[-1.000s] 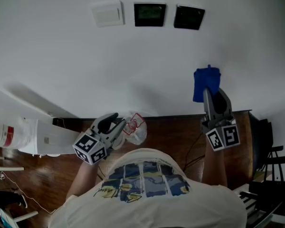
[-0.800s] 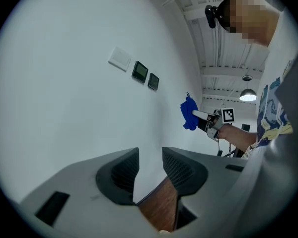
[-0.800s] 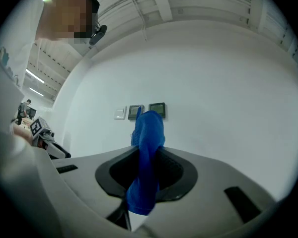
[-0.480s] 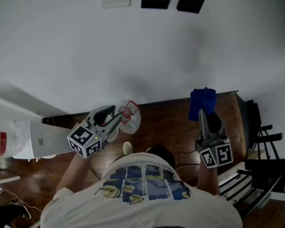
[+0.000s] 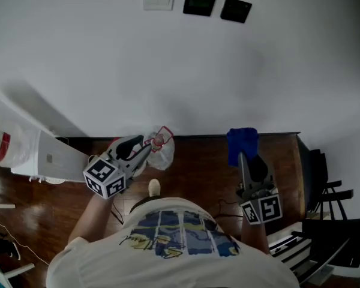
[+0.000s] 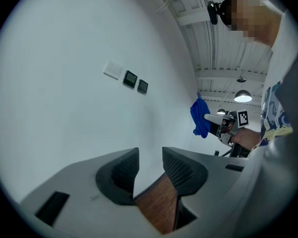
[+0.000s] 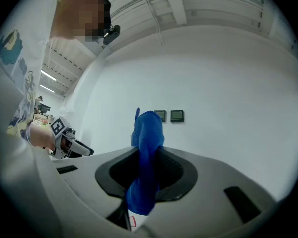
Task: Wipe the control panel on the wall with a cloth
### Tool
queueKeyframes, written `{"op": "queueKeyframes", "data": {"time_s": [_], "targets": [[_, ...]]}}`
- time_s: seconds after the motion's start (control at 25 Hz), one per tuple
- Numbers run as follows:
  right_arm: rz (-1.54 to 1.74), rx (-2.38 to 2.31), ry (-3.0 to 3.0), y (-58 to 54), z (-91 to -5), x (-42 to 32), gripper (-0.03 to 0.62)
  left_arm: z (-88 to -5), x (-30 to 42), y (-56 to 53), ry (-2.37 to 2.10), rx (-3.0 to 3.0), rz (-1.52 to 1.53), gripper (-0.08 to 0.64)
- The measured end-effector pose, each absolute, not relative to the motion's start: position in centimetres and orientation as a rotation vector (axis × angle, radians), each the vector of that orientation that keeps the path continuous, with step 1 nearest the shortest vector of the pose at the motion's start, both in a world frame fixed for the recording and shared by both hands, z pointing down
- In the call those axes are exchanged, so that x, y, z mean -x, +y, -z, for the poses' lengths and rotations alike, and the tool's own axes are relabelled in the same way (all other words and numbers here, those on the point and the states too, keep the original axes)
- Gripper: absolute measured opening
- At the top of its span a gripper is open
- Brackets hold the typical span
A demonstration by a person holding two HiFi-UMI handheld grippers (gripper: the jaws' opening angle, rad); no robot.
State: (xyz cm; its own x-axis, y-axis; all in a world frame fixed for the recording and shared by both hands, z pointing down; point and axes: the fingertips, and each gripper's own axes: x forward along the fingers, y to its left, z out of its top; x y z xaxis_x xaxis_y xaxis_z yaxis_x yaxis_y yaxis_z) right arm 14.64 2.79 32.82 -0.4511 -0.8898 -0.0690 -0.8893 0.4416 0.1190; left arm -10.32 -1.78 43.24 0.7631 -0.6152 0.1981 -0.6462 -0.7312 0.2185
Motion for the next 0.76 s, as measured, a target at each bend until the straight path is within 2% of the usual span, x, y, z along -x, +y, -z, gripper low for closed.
{"op": "queueKeyframes", "data": {"time_s": [0.44, 0.76], "targets": [[0.150, -1.536, -2.786, 10.5, -37.3, -14.2, 0.071, -43.4, 8.3, 8.4, -1.084, -2.689, -0.293, 0.127], [0.172, -1.600, -2.750, 13.6, -36.5, -15.8, 0.071, -40.6, 7.2, 9.5, -1.065, -2.761, -0.257, 0.127]]}}
